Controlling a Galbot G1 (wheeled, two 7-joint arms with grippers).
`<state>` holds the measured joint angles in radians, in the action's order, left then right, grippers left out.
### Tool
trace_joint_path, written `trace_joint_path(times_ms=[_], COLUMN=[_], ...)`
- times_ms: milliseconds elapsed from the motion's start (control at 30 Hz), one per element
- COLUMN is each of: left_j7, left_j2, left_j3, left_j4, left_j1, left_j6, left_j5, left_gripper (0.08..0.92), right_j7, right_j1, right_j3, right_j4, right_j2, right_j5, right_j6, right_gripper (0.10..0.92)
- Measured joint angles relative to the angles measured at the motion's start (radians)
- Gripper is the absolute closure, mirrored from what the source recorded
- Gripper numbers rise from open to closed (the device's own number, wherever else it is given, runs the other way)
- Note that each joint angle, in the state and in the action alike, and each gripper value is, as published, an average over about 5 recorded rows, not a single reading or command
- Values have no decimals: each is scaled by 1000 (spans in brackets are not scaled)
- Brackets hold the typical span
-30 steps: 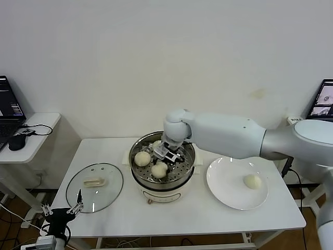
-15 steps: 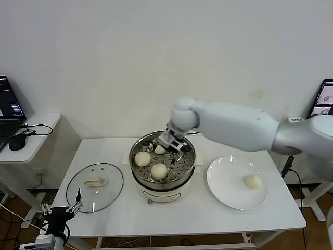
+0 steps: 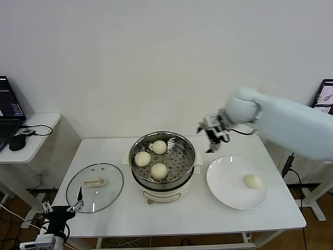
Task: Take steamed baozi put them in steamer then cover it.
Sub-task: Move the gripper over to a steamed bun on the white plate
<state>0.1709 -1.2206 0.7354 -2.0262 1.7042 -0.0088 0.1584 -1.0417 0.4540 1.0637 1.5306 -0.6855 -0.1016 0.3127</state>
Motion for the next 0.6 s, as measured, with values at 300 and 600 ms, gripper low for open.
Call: trace_joint_path(times_ms=[300, 600], left_j7=[0, 0], left_j2=[3, 2], left_j3=[-16, -21], left_j4=[2, 10], left_j1=[6, 7], left_j6=[0, 1], left_j5=[-12, -19], left_gripper=[177, 177], right_j7=[-54, -70], right_j1=[-253, -488], right_j3=[-200, -388], right_j4=[-28, -116], right_j2=[160, 197], right_j5=[128, 247], right_j6=[-78, -144], right_gripper=[203, 203])
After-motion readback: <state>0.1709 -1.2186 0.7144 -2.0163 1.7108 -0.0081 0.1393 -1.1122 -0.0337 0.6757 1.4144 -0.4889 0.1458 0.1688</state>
